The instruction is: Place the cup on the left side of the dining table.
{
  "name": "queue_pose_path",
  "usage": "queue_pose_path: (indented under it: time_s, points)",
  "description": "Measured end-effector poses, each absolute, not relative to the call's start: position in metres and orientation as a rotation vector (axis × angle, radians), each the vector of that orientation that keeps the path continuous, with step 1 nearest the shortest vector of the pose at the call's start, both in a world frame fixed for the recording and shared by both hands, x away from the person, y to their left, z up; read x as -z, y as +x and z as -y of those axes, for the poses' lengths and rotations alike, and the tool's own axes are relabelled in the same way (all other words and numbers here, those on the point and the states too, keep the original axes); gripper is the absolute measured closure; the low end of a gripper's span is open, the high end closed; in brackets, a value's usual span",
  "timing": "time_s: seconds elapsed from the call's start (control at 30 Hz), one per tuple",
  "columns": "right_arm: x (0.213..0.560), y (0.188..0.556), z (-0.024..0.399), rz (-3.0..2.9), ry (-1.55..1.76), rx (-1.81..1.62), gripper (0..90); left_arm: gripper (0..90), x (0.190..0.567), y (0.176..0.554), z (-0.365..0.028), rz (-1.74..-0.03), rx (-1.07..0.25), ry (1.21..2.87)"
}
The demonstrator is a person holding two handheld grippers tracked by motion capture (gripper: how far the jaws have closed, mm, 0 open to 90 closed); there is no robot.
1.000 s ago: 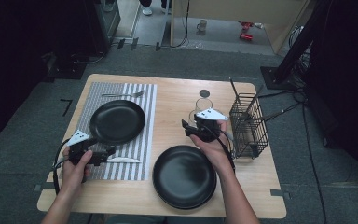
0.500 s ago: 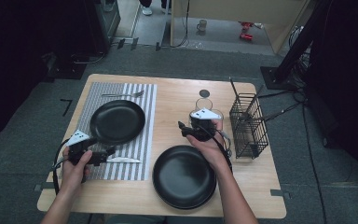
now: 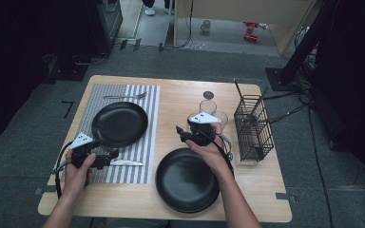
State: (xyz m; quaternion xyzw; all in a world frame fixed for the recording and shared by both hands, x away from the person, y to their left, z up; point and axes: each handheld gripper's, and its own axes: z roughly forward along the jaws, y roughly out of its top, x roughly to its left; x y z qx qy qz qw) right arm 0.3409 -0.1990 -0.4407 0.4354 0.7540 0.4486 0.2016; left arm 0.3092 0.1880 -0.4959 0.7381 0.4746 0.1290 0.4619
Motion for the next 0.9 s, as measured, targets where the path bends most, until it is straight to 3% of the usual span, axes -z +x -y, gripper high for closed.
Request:
queue_pose_path:
  time_s: [0.37, 0.57, 0.9]
  points:
    - [0.439, 0.334, 0.187, -2.149, 1.155, -1.292, 41.8, 2.7, 0.496, 0.309, -0.189, -1.168, -0.314, 1.812]
    - [0.435, 0.336, 0.192, -2.072, 1.192, -1.275, 18.8, 2.7, 0.496, 0.309, -0.189, -1.168, -0.315, 1.809]
    - [0.438, 0.346, 0.209, -1.939, 1.324, -1.194, 14.1, 2.7, 0.495, 0.309, -0.188, -1.161, -0.317, 1.812]
